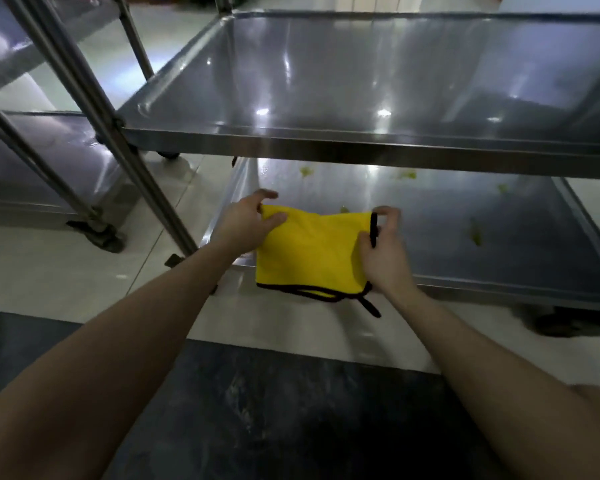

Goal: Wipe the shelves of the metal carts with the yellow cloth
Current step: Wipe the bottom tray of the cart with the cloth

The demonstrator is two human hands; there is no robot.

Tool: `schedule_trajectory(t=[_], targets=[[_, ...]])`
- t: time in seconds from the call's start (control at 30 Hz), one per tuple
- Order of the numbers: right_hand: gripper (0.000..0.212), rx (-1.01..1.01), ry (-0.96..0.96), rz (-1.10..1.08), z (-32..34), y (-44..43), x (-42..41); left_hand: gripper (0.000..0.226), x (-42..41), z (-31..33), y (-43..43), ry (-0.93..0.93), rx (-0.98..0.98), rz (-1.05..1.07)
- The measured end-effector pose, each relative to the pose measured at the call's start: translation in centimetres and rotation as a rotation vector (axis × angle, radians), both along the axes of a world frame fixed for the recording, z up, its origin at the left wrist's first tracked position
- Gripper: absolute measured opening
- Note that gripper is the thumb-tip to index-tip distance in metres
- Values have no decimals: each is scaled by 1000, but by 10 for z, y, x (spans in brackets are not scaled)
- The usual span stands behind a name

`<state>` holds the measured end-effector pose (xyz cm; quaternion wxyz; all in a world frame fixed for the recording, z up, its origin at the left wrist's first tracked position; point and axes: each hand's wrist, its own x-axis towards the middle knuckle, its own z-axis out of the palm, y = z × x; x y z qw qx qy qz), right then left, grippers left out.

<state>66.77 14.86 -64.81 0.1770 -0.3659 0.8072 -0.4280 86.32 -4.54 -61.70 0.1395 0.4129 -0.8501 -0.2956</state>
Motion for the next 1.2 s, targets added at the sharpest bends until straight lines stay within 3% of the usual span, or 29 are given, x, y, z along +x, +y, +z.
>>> schedule_trajectory(t=[0.1, 0.17, 0.3, 0.43, 0.53, 0.63, 0.73, 0.8, 0.9, 1.0, 1.1, 1.2], targets=[[68, 530, 243, 207, -5, -18, -28, 63, -9, -19, -5, -143, 34, -16], [69, 699, 448, 366, -3, -20, -43, 53, 2, -34, -4, -208, 11, -74], [65, 667, 546, 677, 3, -29, -55, 29, 41, -53, -10, -289, -68, -200], [68, 603, 687, 760, -14, -49, -19, 28, 73, -61, -14, -322, -11, -205], [67, 551, 682, 707, -35, -54, 12, 53, 87, -68, -12, -372, 89, -119], [69, 566, 688, 693, -60, -52, 11, 95, 105, -67, -23, -628, 502, 146], [73, 518, 749, 704, -85, -46, -1, 109, 122, -67, -32, -813, 752, 283], [73, 472, 780, 687, -94, -49, -4, 120, 125, -76, -34, -651, 650, 365], [75, 462, 772, 724, -95, -69, -3, 133, 112, -100, -23, -144, 326, 586], [78, 470, 672, 749, -89, -96, 3, 96, 96, -111, -12, 325, -17, 742], [75, 464, 655, 736, -88, -121, 12, 56, 83, -99, -28, 736, 7, 765], [67, 437, 650, 710, -93, -131, 19, 42, 73, -88, -53, 907, 98, 833]])
